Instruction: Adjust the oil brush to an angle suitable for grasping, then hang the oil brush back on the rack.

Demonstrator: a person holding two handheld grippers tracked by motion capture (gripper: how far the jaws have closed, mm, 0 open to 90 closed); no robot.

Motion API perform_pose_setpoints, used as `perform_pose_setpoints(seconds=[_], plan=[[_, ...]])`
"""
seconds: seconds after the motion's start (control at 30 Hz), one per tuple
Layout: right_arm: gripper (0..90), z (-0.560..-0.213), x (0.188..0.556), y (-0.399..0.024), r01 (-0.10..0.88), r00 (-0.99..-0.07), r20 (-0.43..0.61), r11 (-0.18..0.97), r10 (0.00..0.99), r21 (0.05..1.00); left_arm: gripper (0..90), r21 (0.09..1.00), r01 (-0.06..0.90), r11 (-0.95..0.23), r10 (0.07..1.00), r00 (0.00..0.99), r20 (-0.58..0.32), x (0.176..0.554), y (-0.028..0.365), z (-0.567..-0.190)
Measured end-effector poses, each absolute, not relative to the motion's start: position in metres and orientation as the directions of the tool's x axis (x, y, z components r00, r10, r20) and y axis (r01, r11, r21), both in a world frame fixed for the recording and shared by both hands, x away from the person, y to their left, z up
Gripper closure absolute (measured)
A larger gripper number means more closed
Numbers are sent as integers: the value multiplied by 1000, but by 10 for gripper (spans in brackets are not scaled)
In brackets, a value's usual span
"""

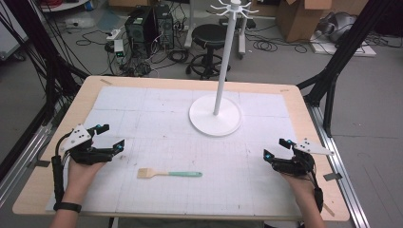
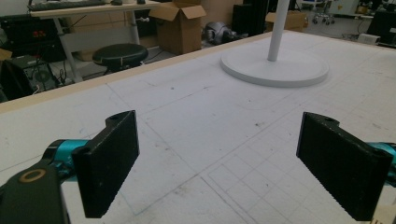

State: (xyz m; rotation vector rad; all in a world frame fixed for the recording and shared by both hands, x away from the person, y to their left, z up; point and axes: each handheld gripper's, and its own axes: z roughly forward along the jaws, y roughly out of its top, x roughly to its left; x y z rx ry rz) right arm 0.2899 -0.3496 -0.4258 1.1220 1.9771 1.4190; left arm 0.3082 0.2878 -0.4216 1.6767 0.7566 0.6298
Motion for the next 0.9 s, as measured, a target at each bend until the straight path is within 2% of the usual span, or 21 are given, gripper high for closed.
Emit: perform_pose_setpoints(seconds=[0.5,0.9], plan=[[156,-425,292,-351,341,-565,94,128,820,932,136,981,139,-135,718,696,0,306,281,-414],[156,-425,291,-350,346,-568,94,133,818,929,124,975,135,-174,616,787,0,306,260,-404]])
